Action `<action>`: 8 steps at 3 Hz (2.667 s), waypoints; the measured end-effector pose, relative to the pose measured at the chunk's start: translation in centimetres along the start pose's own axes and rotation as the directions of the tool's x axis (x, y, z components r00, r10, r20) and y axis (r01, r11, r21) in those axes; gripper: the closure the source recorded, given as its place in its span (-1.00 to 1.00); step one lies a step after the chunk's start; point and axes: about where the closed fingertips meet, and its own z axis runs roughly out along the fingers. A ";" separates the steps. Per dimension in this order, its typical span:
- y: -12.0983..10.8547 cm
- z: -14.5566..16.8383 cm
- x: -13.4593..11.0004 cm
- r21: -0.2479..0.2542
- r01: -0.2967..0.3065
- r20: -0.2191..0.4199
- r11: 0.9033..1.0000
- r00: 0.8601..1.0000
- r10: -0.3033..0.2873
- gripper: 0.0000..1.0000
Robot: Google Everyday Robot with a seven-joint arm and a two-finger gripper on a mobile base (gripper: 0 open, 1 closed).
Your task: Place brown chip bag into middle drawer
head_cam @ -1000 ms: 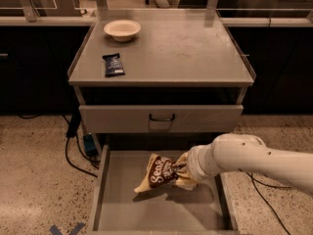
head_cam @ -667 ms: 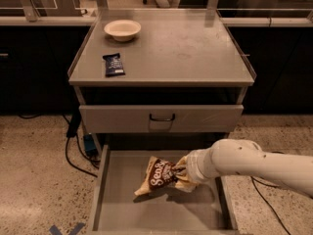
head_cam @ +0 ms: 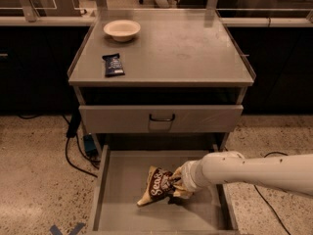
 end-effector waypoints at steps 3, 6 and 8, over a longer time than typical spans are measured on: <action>4.0 7.1 0.7 -0.111 -0.003 0.041 0.994 0.999 0.007 0.94; 4.0 7.1 0.7 -0.111 -0.003 0.041 0.994 0.999 0.007 -0.48; 4.0 7.1 0.7 -0.111 -0.003 0.041 0.994 0.999 0.007 -1.00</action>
Offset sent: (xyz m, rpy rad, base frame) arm -0.0188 0.0237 -0.1147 0.0230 0.1678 0.0621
